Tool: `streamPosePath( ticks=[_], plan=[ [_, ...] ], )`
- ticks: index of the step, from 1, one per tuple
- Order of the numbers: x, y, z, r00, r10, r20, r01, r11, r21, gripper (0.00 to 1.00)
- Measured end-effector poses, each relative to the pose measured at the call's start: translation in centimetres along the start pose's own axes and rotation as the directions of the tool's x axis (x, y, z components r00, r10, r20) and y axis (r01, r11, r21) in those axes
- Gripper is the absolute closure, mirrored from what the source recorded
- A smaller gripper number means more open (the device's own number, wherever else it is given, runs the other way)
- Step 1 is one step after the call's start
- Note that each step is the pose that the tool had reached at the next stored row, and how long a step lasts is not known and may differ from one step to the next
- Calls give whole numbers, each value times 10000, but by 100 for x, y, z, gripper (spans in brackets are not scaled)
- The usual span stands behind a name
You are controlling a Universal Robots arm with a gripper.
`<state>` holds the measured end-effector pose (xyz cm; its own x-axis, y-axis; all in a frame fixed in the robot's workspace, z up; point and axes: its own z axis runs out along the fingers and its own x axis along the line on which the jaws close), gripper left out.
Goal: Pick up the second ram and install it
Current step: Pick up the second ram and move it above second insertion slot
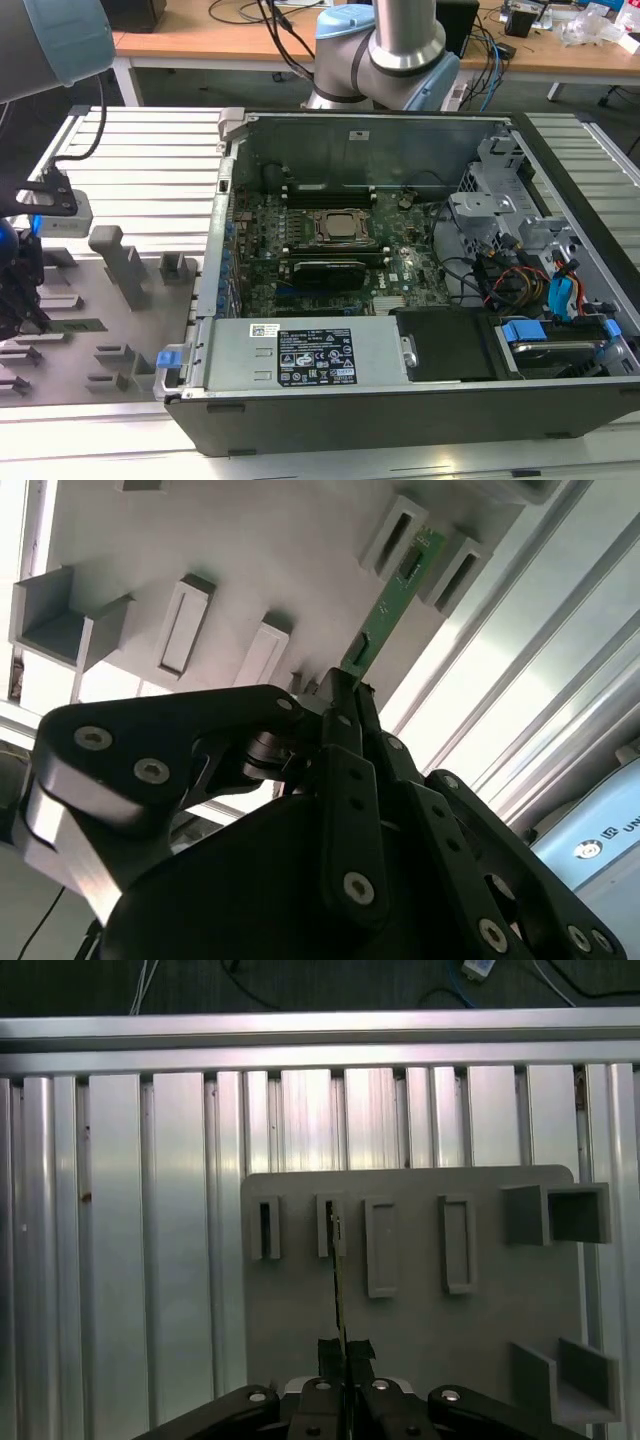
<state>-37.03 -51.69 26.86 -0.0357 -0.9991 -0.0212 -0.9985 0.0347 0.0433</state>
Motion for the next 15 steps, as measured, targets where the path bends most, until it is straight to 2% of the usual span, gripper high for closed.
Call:
streamPosePath(
  ticks=[8, 15],
  plan=[
    [-2, 4, -102, 10000, 0, 0, 0, 10000, -1, 87],
    [-5, 10, -243, 10000, 0, -1, 0, 10000, -1, 87]
  ],
)
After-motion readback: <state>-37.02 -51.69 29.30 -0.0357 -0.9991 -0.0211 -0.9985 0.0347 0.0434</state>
